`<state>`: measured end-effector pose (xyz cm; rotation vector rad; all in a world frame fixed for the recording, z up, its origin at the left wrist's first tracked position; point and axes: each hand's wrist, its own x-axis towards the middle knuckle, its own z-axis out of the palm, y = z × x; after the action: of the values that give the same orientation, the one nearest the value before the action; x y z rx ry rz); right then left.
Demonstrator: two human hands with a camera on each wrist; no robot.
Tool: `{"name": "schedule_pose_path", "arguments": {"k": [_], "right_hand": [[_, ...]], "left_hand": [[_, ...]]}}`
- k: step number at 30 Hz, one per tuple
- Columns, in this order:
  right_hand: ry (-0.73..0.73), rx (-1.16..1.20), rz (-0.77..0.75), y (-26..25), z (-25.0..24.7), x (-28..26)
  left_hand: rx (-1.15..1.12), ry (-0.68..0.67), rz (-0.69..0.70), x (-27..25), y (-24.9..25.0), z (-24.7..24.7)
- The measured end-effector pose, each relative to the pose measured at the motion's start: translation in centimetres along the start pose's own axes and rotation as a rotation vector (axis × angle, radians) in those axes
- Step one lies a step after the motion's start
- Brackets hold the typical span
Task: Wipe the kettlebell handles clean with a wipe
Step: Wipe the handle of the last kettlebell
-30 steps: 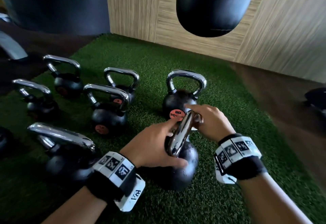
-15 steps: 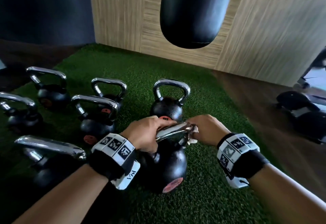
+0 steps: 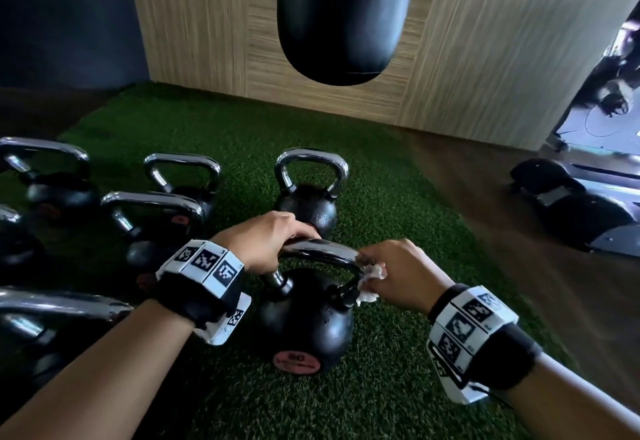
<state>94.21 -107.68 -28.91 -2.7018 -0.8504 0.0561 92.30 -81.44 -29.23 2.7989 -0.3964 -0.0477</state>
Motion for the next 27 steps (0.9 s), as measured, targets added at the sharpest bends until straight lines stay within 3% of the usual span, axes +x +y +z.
{"name": "schedule_pose_path", "arguments": {"k": [7, 12, 14, 18, 23, 27], "right_hand": [[-0.022, -0.064, -0.138, 0.5, -0.8, 0.2], [-0.252, -0.081, -0.131, 1.8, -4.3, 1.7], [-0.267, -0.051, -0.090, 2.1, -6.3, 3.3], [-0.160, -0.049, -0.033, 2.9, -9.1, 7.0], [0.114, 0.113, -0.063, 4.4, -11.0, 12.2], [0.147, 0.132, -0.085, 5.3, -12.0, 19.0]], "left_hand": [[-0.028, 0.062, 0.030, -0.7, 0.3, 0.5], [-0.221, -0.036, -0.027, -0.7, -0.1, -1.5], [-0.291, -0.107, -0.069, -0.1, 0.1, -3.0], [-0.260, -0.196, -0.067, 2.6, -0.1, -6.3], [-0.073, -0.220, -0.124, 6.6, -2.3, -9.0], [0.049, -0.240, -0.204, 8.8, -4.2, -9.2]]}}
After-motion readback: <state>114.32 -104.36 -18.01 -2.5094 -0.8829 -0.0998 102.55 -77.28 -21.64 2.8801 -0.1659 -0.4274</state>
